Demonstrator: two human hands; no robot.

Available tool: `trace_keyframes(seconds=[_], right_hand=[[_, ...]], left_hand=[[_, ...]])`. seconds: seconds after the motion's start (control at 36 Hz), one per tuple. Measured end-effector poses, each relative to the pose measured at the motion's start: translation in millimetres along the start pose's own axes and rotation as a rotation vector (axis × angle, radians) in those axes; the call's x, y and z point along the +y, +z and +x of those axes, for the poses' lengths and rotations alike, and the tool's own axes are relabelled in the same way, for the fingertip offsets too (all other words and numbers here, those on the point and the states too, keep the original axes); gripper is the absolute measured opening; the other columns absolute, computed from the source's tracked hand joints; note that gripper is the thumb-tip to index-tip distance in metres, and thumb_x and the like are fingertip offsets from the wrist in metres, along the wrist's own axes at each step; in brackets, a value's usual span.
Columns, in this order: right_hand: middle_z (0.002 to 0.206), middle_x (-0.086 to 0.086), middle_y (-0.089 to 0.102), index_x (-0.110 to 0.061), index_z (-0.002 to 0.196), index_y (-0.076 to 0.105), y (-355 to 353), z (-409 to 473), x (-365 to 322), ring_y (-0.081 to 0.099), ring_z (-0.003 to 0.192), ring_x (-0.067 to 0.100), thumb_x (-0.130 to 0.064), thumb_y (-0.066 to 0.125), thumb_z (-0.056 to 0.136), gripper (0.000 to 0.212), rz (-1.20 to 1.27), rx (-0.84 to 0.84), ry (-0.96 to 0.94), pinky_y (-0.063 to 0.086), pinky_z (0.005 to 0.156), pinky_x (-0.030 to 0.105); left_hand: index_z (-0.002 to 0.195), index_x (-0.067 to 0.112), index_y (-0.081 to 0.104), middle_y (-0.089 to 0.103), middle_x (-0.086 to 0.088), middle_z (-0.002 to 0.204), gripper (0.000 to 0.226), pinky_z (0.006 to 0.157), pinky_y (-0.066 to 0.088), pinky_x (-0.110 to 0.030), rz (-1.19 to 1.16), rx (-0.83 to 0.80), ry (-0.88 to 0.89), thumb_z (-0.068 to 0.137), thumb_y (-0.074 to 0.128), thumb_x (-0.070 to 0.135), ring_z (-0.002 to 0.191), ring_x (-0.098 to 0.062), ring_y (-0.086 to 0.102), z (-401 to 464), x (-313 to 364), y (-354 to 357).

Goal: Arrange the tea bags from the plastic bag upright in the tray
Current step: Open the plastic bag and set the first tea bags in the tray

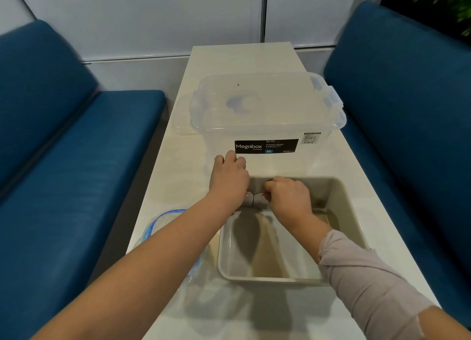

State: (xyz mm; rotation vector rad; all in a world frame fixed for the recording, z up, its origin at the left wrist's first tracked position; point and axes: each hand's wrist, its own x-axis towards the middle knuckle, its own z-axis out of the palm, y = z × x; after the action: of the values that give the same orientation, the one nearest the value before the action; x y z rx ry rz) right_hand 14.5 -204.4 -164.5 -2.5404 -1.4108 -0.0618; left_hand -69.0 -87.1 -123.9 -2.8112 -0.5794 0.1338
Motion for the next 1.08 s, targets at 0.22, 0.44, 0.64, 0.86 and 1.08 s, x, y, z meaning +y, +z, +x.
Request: trace_keyframes(seconds=[0.22,0.44,0.64,0.86,1.08], right_hand=[[0.092,-0.001,0.066,-0.022,0.094,0.07,-0.4,-0.1,0.3,0.06,0.087,0.023,-0.022,0.053,0.092,0.017,-0.013,0.026,-0.009,0.028,0.067,0.027],[0.085,0.0,0.065,-0.022,0.086,0.069,2.5,-0.6,3.6,0.061,0.084,0.025,-0.019,0.056,0.088,0.014,-0.036,0.036,-0.016,0.026,0.067,0.028],[0.088,0.0,0.066,-0.023,0.09,0.069,3.6,0.3,4.6,0.06,0.086,0.025,-0.021,0.052,0.09,0.017,-0.033,0.028,-0.015,0.026,0.068,0.029],[0.091,0.0,0.067,-0.023,0.09,0.069,4.0,0.7,3.1,0.06,0.089,0.024,-0.022,0.053,0.089,0.016,-0.029,0.018,0.004,0.03,0.071,0.03],[0.101,0.0,0.066,-0.023,0.103,0.064,-0.3,-1.9,4.4,0.059,0.098,0.023,-0.027,0.054,0.092,0.016,-0.04,0.002,0.023,0.035,0.08,0.032]], left_hand=[[0.114,0.018,0.065,0.051,0.002,0.117,0.042,0.092,0.029,-0.036,0.022,-0.022,-0.009,0.086,0.057,0.049,0.114,-0.025,0.035,-0.4,-0.7,0.1],[0.113,0.017,0.064,0.052,0.002,0.115,0.043,0.092,0.029,-0.036,0.026,-0.023,-0.019,0.086,0.057,0.049,0.113,-0.024,0.036,-2.2,-1.7,0.4],[0.113,0.016,0.063,0.054,0.001,0.114,0.042,0.091,0.03,-0.036,0.028,-0.036,-0.024,0.087,0.057,0.048,0.112,-0.024,0.037,-2.5,-1.4,1.7],[0.112,0.016,0.064,0.054,0.001,0.115,0.045,0.092,0.03,-0.036,0.009,-0.023,-0.026,0.086,0.056,0.052,0.112,-0.024,0.037,-1.5,-1.7,3.3],[0.111,0.018,0.064,0.054,0.003,0.117,0.043,0.091,0.029,-0.035,-0.007,-0.023,-0.032,0.085,0.058,0.052,0.113,-0.023,0.038,-2.2,-3.8,4.9]])
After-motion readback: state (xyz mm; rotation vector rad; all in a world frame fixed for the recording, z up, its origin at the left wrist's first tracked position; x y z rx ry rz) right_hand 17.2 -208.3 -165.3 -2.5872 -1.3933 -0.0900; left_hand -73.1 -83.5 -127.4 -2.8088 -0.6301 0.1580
